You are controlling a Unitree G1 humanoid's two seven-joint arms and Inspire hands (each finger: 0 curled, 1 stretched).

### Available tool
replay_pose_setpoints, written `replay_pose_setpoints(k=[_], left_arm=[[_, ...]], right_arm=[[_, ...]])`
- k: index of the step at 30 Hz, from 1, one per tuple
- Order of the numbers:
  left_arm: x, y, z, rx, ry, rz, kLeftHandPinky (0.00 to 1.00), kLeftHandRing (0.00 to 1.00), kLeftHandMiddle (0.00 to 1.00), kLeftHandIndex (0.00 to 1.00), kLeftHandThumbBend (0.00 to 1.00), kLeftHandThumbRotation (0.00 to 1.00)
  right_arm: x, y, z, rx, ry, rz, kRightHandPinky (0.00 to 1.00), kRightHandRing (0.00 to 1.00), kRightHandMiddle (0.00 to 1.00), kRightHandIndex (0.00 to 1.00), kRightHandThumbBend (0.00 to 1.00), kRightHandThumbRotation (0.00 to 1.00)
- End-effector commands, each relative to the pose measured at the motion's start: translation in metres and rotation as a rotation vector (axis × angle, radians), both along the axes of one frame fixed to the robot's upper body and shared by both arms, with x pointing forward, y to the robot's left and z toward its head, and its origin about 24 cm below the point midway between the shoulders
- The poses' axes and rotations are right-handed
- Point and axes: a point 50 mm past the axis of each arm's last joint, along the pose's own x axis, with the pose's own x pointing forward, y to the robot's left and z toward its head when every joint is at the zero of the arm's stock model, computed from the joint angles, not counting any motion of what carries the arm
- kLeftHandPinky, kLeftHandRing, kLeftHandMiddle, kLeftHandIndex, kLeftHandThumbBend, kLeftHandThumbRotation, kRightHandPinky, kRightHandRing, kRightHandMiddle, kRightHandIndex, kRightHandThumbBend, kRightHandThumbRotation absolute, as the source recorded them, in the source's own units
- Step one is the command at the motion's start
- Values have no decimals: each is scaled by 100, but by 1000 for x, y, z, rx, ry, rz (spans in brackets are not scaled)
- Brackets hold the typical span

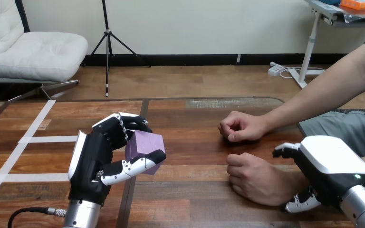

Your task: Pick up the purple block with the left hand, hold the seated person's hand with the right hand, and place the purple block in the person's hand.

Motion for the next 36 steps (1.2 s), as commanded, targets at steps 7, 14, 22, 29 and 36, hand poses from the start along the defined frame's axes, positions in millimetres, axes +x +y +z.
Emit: replay_pose_setpoints(k=[7, 14, 22, 29, 36], left_arm=[[9, -1, 18, -14, -92, 0, 38, 44, 51, 52, 84, 12], [9, 0, 18, -17, -93, -5, 38, 44, 51, 52, 84, 11], [8, 0, 18, -17, -91, -5, 38, 45, 51, 52, 84, 11], [9, 1, 18, -13, -90, -6, 38, 45, 51, 52, 84, 11], [9, 2, 18, -7, -91, -5, 38, 45, 51, 52, 84, 11]], right_arm=[[18, 2, 18, -107, -18, 7, 80, 82, 83, 81, 81, 9], [21, 2, 18, -154, 2, -2, 79, 82, 83, 81, 81, 10], [23, 2, 20, -175, 30, -20, 79, 82, 83, 81, 82, 11], [24, 2, 22, -194, 50, -45, 79, 83, 83, 81, 83, 11], [25, 2, 24, -203, 56, -60, 80, 83, 84, 81, 84, 10]])
